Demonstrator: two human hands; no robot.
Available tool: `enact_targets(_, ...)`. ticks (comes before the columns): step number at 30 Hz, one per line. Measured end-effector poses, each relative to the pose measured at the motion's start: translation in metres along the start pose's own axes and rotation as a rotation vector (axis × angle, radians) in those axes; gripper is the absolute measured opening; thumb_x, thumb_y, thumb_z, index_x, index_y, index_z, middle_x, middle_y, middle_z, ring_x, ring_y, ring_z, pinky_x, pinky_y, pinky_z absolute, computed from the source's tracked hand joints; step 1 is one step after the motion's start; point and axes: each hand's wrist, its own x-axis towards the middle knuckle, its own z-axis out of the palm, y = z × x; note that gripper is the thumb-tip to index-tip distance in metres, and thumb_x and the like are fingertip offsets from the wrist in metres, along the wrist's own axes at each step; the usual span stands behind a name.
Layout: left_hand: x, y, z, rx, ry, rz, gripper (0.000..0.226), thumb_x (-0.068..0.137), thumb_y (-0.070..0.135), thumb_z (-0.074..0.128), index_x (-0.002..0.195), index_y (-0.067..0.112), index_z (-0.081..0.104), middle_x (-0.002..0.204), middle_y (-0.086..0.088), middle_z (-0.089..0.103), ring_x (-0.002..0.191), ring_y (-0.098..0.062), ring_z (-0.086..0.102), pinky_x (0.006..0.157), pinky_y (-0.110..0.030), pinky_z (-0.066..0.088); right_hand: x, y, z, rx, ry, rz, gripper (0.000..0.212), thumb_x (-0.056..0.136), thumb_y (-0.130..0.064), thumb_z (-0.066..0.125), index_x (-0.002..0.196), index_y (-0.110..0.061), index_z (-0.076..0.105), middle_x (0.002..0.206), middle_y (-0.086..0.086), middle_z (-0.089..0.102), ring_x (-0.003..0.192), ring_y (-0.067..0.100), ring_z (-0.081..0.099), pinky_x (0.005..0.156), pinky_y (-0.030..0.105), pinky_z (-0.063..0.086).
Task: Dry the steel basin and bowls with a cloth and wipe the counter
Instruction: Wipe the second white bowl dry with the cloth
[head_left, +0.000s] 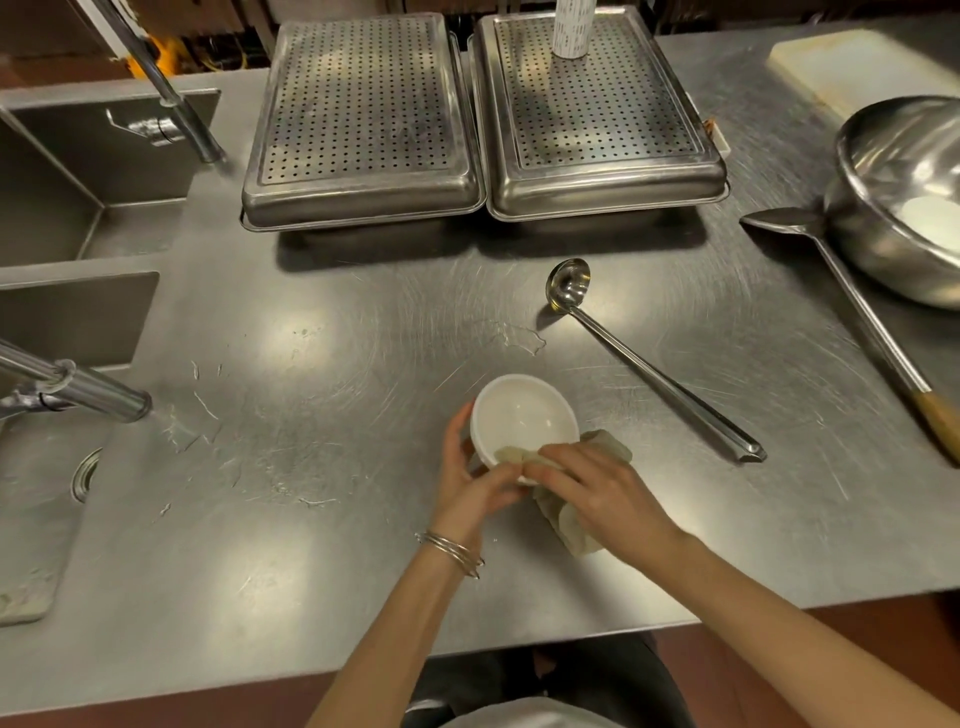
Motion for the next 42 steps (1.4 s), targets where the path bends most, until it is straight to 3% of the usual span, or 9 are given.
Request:
enact_targets(5, 0.003, 0.003, -0.015, 0.075, -0.023, -0.076, 0.066, 0.061, 0.006, 0.060, 0.121, 0.033, 0.052, 0.119, -0.005, 0.057, 0.104, -0.027, 0.059, 0.059, -0.035, 0.056, -0.001, 0.005, -0.002, 0.077, -0.164, -0.118, 0.043, 0.072, -0.010, 0.063, 0.115, -0.017, 0.063, 0.103, 0.001, 0.068, 0.087, 0.018, 0.065, 0.075, 0.028, 0.052)
enact_targets(10, 0.013, 0.020, -0.029, 0.232, -0.158, -0.131, 0.073, 0.056, 0.002, 0.052, 0.119, 0.039, 0.055, 0.115, 0.004, 0.059, 0.100, -0.018, 0.059, 0.061, -0.034, 0.055, 0.015, 0.028, -0.025, -0.076, -0.309, -0.261, 0.023, 0.082, -0.021, 0.049, 0.095, -0.027, 0.067, 0.103, -0.011, 0.067, 0.095, 0.013, 0.063, 0.071, 0.023, 0.031)
enact_targets(18, 0.010, 0.025, -0.028, 0.317, -0.214, -0.225, 0.073, 0.060, 0.007, 0.052, 0.127, 0.036, 0.052, 0.113, 0.000, 0.061, 0.097, -0.018, 0.061, 0.063, -0.037, 0.056, 0.028, 0.015, -0.023, -0.156, 0.059, -0.195, 0.026, 0.091, -0.009, 0.051, 0.111, -0.011, 0.067, 0.111, 0.004, 0.067, 0.102, 0.022, 0.056, 0.077, 0.028, 0.038)
enact_targets(23, 0.006, 0.025, -0.021, 0.360, -0.218, -0.214, 0.064, 0.079, -0.010, 0.047, 0.128, 0.031, 0.052, 0.111, -0.001, 0.061, 0.096, -0.019, 0.062, 0.065, -0.040, 0.058, 0.026, 0.010, -0.002, -0.233, 0.115, -0.130, 0.028, 0.079, -0.004, 0.060, 0.105, -0.009, 0.069, 0.102, 0.005, 0.068, 0.099, 0.021, 0.050, 0.078, 0.028, 0.036)
enact_targets(28, 0.007, 0.025, -0.012, 0.372, -0.165, -0.148, 0.064, 0.078, -0.013, 0.046, 0.128, 0.027, 0.052, 0.114, -0.004, 0.060, 0.099, -0.019, 0.060, 0.057, -0.037, 0.058, 0.031, -0.001, 0.000, -0.270, -0.113, -0.094, 0.044, 0.042, -0.018, 0.090, 0.083, -0.019, 0.074, 0.085, -0.004, 0.070, 0.085, 0.016, 0.060, 0.070, 0.025, 0.028)
enact_targets(31, 0.007, 0.021, -0.012, 0.344, -0.114, -0.116, 0.066, 0.076, -0.013, 0.048, 0.130, 0.025, 0.051, 0.118, -0.004, 0.058, 0.109, -0.023, 0.056, 0.063, -0.046, 0.058, 0.023, 0.001, -0.001, -0.179, -0.297, 0.003, 0.050, 0.031, -0.032, 0.087, 0.079, -0.026, 0.073, 0.076, -0.008, 0.068, 0.066, 0.017, 0.064, 0.067, 0.027, 0.042)
enact_targets(36, 0.001, 0.013, -0.017, 0.289, -0.109, -0.117, 0.065, 0.078, -0.014, 0.046, 0.126, 0.028, 0.052, 0.120, -0.001, 0.057, 0.103, -0.018, 0.058, 0.063, -0.042, 0.059, 0.018, 0.017, -0.029, 0.177, -0.575, 0.133, 0.020, 0.074, -0.025, 0.063, 0.089, -0.033, 0.073, 0.095, -0.015, 0.070, 0.089, 0.013, 0.063, 0.081, 0.029, 0.041)
enact_targets(39, 0.001, 0.014, -0.020, 0.185, -0.149, -0.141, 0.063, 0.070, -0.002, 0.055, 0.121, 0.035, 0.053, 0.116, 0.003, 0.058, 0.097, -0.017, 0.062, 0.067, -0.043, 0.059, 0.020, 0.018, -0.045, 0.461, -0.283, 0.412, 0.024, 0.080, -0.014, 0.071, 0.098, -0.030, 0.073, 0.100, -0.016, 0.068, 0.094, 0.003, 0.060, 0.080, 0.010, 0.039)
enact_targets(42, 0.000, 0.016, -0.022, 0.119, -0.181, -0.120, 0.072, 0.064, 0.003, 0.059, 0.130, 0.029, 0.049, 0.124, -0.001, 0.055, 0.107, -0.023, 0.059, 0.067, -0.041, 0.058, 0.027, 0.002, -0.038, 0.410, 0.128, 0.625, 0.028, 0.075, -0.008, 0.075, 0.101, -0.020, 0.073, 0.098, -0.004, 0.071, 0.088, 0.008, 0.065, 0.080, 0.009, 0.042)
